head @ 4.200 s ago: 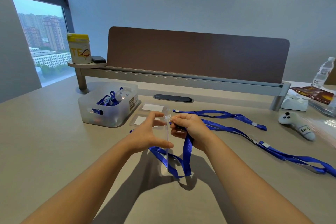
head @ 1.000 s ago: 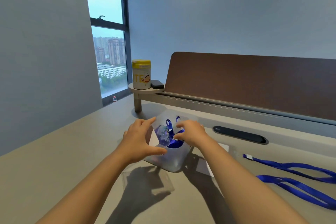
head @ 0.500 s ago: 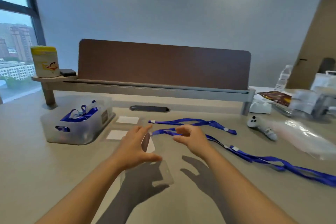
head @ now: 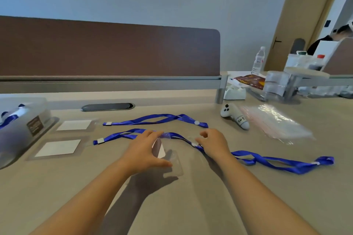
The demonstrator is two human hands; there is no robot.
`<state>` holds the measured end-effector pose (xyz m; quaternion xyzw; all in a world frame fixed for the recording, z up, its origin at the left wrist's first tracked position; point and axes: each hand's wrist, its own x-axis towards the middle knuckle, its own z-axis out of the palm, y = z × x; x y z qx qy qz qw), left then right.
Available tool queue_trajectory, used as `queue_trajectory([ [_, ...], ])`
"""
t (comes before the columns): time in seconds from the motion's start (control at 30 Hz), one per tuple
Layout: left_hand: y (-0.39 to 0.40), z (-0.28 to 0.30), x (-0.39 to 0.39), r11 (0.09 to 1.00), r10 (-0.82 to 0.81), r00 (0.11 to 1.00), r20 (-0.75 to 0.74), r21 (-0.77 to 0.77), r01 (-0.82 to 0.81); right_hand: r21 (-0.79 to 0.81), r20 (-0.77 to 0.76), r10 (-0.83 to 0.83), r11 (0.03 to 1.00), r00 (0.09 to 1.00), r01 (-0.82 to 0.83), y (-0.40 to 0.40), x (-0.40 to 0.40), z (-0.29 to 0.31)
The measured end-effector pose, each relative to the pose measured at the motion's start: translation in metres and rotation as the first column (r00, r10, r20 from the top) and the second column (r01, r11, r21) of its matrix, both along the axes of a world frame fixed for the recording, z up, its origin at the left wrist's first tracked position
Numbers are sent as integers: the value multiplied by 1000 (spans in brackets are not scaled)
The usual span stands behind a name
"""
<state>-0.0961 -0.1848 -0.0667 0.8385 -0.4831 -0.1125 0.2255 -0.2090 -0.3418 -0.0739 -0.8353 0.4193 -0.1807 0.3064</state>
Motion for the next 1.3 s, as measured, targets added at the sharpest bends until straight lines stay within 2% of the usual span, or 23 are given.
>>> queue_trajectory([
  [0.23,-29,-10,11,1000,9,999,-38,-11,-9,-30,-164,29,999,986,-35,-26,26,-18],
  [0.3,-31,-13,11,1000,7,999,-39,-13,-8,-35,-170,28,999,985,-35,-29,26,-20],
  [0.43,-32,-13,11,1000,21,999,-47,-16,-22,-86,-82,17,996,996,-24,-30,24,-15],
  [0.53,-29,-9,9,999,32,998,-48,-14,-32,-88,-21,85,992,996,-87,-28,19,-9],
  [0.67,-22,-2,2,998,31,999,-43,-51,-33,-19,222,191,981,956,-192,-11,12,3],
  [0.73,-13,5,-2,995,23,999,-49,-96,-28,-1,296,252,965,921,-263,4,9,14],
  [0.87,17,20,-9,981,29,992,-124,-189,-52,-61,252,392,919,885,-390,41,0,32],
  [1.0,54,24,-13,961,31,969,-246,-260,-97,-165,179,468,881,865,-443,77,-3,36],
  [1.3,114,25,-20,954,86,963,-254,-257,-153,-133,231,531,847,815,-514,125,-6,34],
])
